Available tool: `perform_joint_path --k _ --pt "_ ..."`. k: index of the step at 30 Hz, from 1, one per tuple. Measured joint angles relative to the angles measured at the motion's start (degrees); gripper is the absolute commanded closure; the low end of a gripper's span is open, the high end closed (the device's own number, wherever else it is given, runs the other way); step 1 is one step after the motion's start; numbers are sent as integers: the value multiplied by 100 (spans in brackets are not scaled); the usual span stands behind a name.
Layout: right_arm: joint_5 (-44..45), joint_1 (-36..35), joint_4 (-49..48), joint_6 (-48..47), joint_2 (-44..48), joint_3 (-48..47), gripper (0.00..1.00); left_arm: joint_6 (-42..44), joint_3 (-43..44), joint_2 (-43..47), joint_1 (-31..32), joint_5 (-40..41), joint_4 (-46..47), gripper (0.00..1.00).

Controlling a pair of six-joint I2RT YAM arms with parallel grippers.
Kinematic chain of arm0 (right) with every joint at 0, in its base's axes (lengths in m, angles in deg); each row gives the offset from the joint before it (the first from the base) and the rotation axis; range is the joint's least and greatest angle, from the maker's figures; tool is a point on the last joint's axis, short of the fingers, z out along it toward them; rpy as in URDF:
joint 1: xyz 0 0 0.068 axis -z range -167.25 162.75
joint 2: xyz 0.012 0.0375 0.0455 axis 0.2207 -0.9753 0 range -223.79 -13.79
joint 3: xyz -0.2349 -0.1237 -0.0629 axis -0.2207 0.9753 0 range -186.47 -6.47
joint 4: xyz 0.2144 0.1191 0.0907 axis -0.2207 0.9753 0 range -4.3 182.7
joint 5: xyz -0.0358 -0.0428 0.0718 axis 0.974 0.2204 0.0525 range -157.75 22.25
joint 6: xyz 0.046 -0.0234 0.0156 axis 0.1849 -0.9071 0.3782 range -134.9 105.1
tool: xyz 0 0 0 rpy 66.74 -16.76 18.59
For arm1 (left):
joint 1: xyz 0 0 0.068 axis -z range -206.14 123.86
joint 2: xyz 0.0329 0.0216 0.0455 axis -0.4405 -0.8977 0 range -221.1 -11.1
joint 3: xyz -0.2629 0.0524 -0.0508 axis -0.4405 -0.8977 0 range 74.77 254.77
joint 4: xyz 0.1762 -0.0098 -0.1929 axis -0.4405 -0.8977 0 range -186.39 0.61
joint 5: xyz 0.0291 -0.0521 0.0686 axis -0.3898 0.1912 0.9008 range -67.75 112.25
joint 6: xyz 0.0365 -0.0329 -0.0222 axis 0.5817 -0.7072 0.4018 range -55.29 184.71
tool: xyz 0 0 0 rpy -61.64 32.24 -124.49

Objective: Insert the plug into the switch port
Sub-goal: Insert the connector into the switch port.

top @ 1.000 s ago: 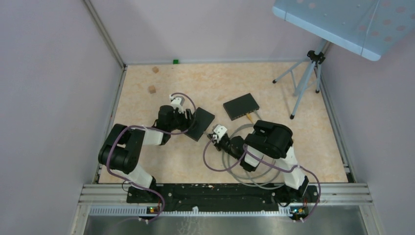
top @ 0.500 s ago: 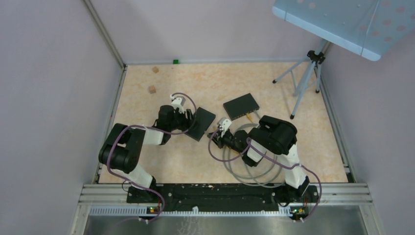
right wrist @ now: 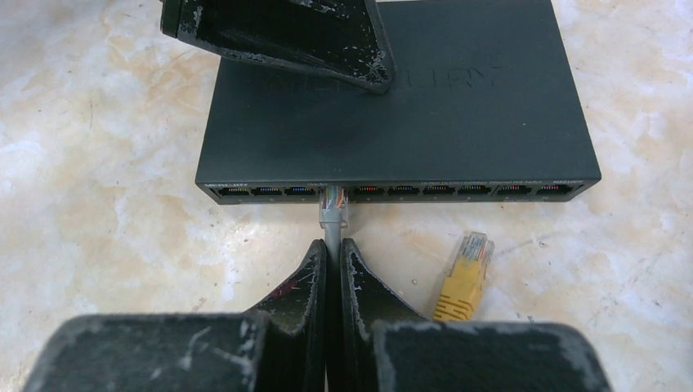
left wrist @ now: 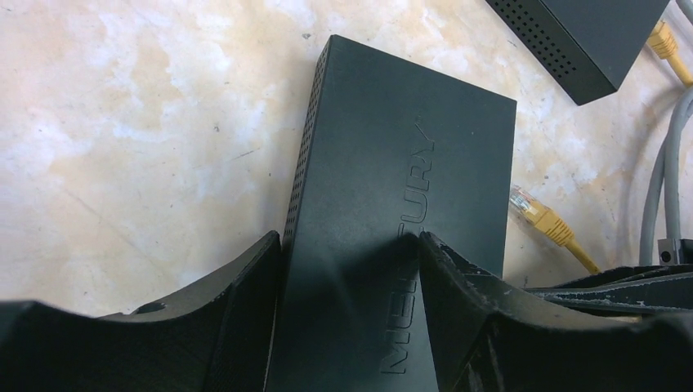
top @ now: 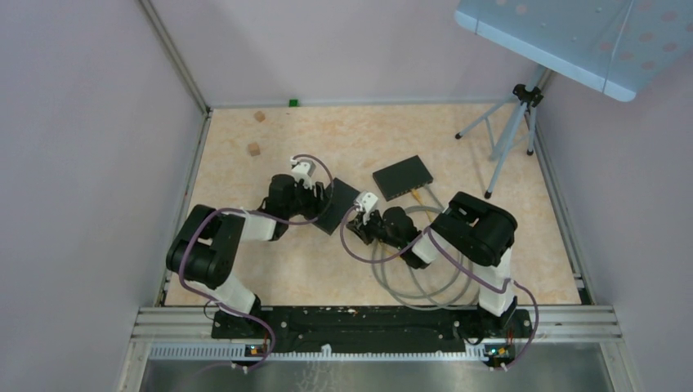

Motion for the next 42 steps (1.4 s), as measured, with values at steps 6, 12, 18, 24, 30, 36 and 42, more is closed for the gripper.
perform_joint_path --k 6,12,18,24,30,36,42 --pt "79 0 308 -17 11 -212 100 151 81 -11 50 199 -39 38" --pt "282 -2 573 -11 44 -363 100 210 72 -9 136 398 11 38" --pt "332 0 820 -7 153 -385 100 216 -214 120 210 483 302 39" --pt "37 46 1106 -258 192 -538 100 214 -251 146 251 614 339 38" --pt "-422 153 1097 -612 181 -553 100 212 -348 199 267 645 424 39" --pt "-492 164 1447 -726 181 -778 100 210 -387 234 275 785 448 39" --pt "-455 164 1683 -640 181 -922 100 199 -402 229 275 898 507 39"
